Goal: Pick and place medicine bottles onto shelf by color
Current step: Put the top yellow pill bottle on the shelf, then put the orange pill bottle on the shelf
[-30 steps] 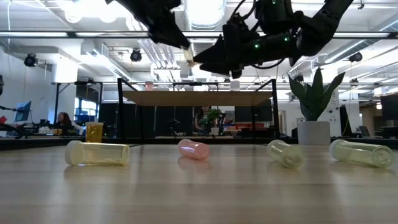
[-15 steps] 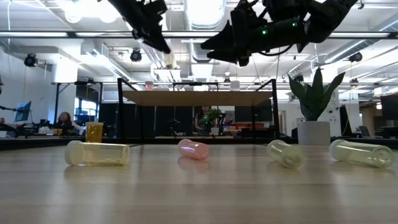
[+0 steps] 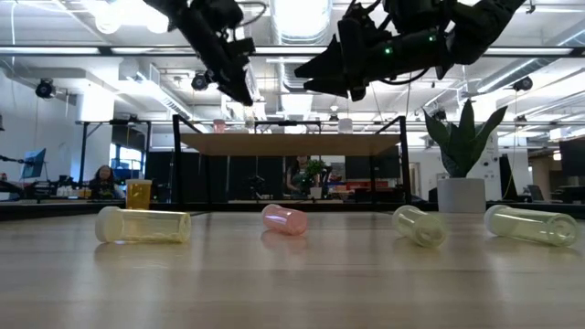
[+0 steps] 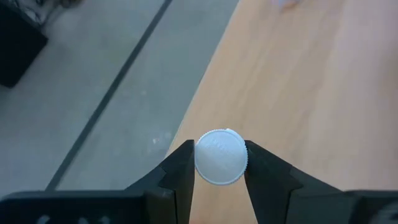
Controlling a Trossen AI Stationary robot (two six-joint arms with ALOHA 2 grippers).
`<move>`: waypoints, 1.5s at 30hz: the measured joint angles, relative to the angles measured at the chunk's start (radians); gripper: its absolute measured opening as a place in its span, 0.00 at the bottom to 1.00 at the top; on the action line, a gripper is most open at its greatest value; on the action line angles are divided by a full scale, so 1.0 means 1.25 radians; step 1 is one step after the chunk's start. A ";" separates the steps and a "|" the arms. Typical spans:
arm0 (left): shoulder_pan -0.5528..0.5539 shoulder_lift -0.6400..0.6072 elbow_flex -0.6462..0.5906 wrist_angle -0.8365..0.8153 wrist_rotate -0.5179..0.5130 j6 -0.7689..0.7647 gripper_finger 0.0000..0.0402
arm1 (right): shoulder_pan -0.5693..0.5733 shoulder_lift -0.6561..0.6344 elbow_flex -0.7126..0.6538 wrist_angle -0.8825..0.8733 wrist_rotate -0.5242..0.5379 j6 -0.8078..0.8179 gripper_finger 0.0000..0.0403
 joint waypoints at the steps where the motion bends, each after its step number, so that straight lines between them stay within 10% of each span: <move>1: 0.007 0.013 0.008 -0.007 0.000 0.000 0.26 | 0.000 0.000 0.000 0.000 0.000 0.000 0.73; 29: 0.040 0.083 0.027 -0.019 0.000 -0.030 0.27 | 0.000 0.000 0.000 -0.001 0.000 0.000 0.73; 45: 0.040 0.077 0.035 -0.020 -0.001 -0.037 0.48 | 0.000 0.000 0.000 -0.001 0.000 0.000 0.73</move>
